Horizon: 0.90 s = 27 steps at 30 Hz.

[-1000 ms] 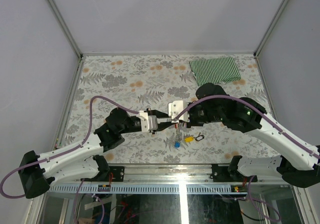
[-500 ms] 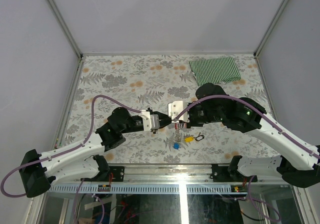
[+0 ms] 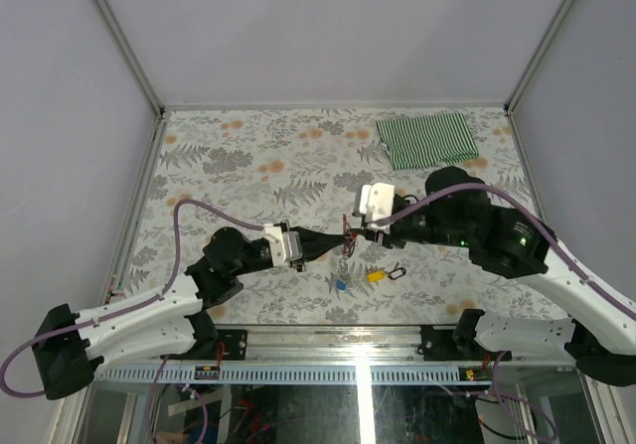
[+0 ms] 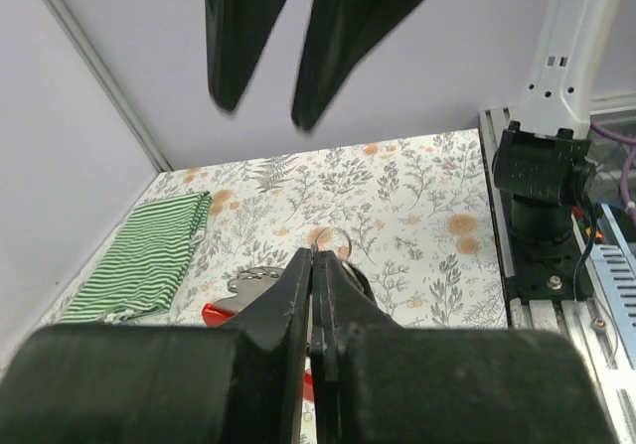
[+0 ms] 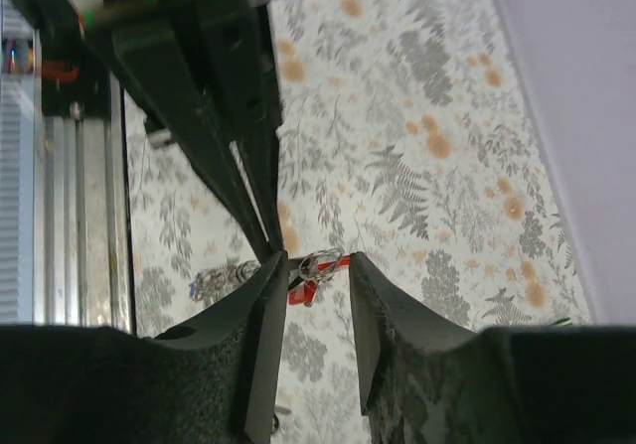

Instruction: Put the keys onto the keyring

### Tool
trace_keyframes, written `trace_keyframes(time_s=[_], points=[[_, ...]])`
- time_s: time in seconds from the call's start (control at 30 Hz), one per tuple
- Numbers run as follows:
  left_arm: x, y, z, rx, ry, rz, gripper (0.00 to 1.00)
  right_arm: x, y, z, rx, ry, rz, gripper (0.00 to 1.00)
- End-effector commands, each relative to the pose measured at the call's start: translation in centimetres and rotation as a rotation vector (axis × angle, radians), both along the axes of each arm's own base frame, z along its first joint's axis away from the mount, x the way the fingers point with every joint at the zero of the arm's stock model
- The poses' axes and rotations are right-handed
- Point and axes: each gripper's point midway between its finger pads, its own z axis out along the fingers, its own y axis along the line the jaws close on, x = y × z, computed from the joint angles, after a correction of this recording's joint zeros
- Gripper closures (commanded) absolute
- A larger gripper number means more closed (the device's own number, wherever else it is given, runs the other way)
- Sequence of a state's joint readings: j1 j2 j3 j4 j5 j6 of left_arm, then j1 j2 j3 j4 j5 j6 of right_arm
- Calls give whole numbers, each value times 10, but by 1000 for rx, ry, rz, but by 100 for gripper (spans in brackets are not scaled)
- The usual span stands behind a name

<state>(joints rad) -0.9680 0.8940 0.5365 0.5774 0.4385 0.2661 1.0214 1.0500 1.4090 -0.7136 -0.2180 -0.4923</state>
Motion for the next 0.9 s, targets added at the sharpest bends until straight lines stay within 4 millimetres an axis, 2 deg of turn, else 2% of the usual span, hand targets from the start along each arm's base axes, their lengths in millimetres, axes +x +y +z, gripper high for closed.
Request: trace_keyframes(time_s=[0.0,0.13,0.27,0.43,0.53,0.63,0.77,0.87], points=[[2,20,47,-246,-19,60,100,6,12,59,339,69,-135,62],[9,38,58,-388,33,101,100,15,19,67,475,276,-286,57],[17,56,63,-502,73,131,100,23,26,62,587,499,-434,56],[24,77,68,-607,120,134,100,29,35,51,613,638,-518,56],[22,83,73,-637,120,116,100,28,41,45,572,613,-465,62],[17,86,77,-654,105,90,100,17,46,42,508,494,-316,66],[8,91,83,-686,88,51,100,9,42,45,478,335,-186,66],[0,94,87,-701,71,14,100,3,38,42,475,217,-102,62]])
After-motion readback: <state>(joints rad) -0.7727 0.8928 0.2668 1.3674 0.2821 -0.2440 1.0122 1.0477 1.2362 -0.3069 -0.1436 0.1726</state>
